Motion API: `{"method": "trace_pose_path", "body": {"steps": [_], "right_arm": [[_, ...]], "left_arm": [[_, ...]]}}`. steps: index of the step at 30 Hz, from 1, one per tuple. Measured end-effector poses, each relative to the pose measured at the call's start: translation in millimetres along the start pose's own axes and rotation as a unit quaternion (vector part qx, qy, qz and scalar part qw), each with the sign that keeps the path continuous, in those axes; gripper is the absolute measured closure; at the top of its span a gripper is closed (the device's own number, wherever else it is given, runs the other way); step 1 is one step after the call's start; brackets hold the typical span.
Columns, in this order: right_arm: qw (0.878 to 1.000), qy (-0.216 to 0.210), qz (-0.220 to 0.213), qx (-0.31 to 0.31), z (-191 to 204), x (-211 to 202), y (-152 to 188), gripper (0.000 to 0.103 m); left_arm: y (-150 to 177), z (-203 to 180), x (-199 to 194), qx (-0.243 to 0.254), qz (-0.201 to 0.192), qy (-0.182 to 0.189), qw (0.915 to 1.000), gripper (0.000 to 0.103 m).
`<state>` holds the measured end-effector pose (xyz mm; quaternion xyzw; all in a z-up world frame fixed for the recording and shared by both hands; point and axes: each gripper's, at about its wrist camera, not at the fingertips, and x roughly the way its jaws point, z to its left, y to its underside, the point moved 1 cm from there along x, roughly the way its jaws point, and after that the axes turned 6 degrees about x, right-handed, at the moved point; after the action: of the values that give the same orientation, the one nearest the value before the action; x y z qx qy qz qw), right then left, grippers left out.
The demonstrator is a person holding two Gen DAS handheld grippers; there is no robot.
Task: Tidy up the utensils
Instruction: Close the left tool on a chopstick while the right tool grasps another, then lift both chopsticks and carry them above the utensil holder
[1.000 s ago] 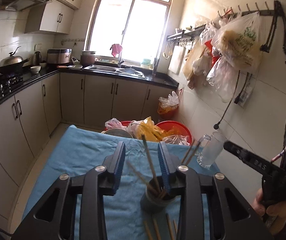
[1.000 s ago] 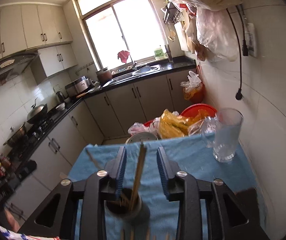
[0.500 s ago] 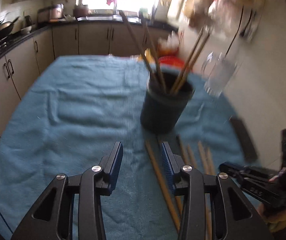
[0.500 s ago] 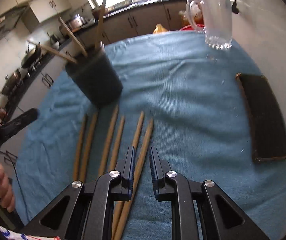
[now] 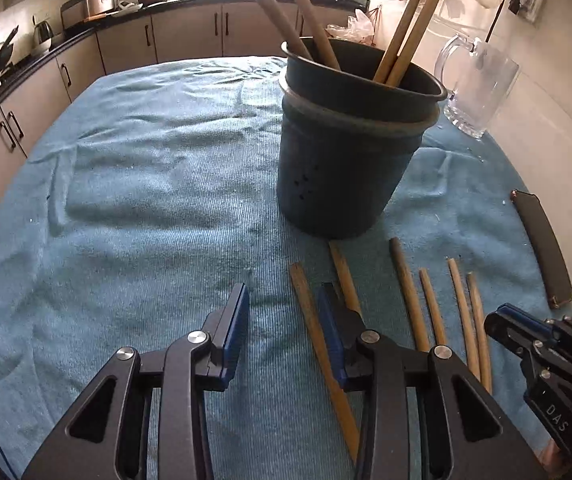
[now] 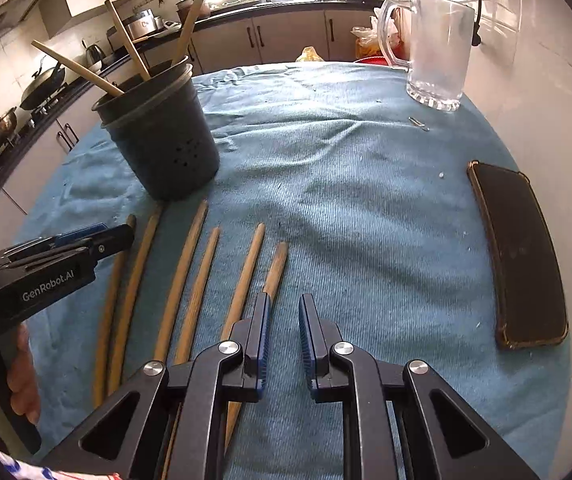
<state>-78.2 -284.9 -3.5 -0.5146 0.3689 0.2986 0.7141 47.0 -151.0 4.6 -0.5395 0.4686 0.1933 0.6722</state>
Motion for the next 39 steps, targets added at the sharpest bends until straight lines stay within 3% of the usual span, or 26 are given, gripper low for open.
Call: {"method": "trace_pose_path", "body": {"steps": [2, 3, 5, 9, 14, 21, 30, 34, 39], "right_arm": [[1.0, 0.003, 0.003, -0.001, 0.5, 3.3, -6.3, 0.087], [1.0, 0.004, 0.004, 0.0, 1.3, 4.5, -7.9, 0.087], [1.0, 0.006, 0.005, 0.001, 2.7, 8.0, -12.4, 0.087], [1.0, 0.003, 0.007, 0.012, 2.2, 12.9, -18.8, 0.087], [1.0, -0.002, 0.018, 0.006, 4.8, 10.9, -15.2, 0.087], [0.995, 0.08, 0.048, -0.048, 32.6, 24.0, -22.2, 0.087], [0.994, 0.073, 0.083, -0.017, 31.7, 34.0, -40.3, 0.096], [0.997, 0.042, 0.06, 0.007, 20.8, 21.0, -40.5, 0.096], [1.0, -0.002, -0.015, 0.005, 21.8, -29.2, -31.9, 0.096]], "left_arm": [[-0.9, -0.5, 0.4, 0.002, -0.001, -0.001, 1.0, 0.068], [-1.8, -1.1, 0.9, 0.005, -0.002, -0.002, 1.0, 0.072], [-1.6, -1.8, 1.1, 0.014, -0.003, -0.015, 0.9998, 0.088], [-3.0, 7.0, -0.3, 0.011, 0.004, 0.001, 0.9999, 0.094], [4.4, 21.7, -5.3, 0.015, 0.016, 0.015, 0.9997, 0.095], [-1.1, 23.3, -1.7, 0.02, 0.032, 0.02, 0.9991, 0.095], [-0.2, 13.1, -1.5, 0.038, 0.02, 0.008, 0.9991, 0.092], [3.6, 22.3, -11.0, 0.008, 0.015, 0.033, 0.9993, 0.096], [9.2, 26.9, -57.5, 0.0, -0.036, 0.031, 0.9989, 0.096]]}}
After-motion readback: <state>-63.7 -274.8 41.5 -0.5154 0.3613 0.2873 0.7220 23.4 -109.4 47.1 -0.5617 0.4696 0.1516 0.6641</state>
